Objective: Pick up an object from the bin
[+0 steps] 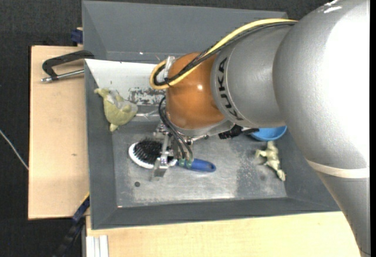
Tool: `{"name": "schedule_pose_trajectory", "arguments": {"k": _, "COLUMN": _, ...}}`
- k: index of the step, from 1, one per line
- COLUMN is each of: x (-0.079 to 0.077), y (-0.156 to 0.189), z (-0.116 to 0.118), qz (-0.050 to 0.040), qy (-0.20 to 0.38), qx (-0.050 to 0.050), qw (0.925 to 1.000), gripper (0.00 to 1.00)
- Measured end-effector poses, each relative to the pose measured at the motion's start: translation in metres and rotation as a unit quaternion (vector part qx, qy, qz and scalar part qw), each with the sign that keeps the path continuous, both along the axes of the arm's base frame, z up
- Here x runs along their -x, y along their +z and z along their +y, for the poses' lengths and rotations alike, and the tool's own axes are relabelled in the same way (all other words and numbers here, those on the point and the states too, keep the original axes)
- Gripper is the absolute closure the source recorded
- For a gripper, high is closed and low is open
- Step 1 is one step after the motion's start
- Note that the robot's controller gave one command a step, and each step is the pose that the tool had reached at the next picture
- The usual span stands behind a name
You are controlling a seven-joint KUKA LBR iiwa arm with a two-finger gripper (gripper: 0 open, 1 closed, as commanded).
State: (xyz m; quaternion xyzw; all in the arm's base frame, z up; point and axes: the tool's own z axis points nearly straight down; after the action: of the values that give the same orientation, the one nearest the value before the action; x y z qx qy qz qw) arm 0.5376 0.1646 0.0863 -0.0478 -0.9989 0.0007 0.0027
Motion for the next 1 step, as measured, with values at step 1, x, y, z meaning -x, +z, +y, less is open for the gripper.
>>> {"name": "schedule_pose_trajectory", "arguments": {"k": 1, "x": -0.0006, "y": 0.0046, "z": 0.0012, "qz": -0.0026, "qy": 0.000, "qx": -0.001, "qw": 1.0000, "gripper": 1.00}}
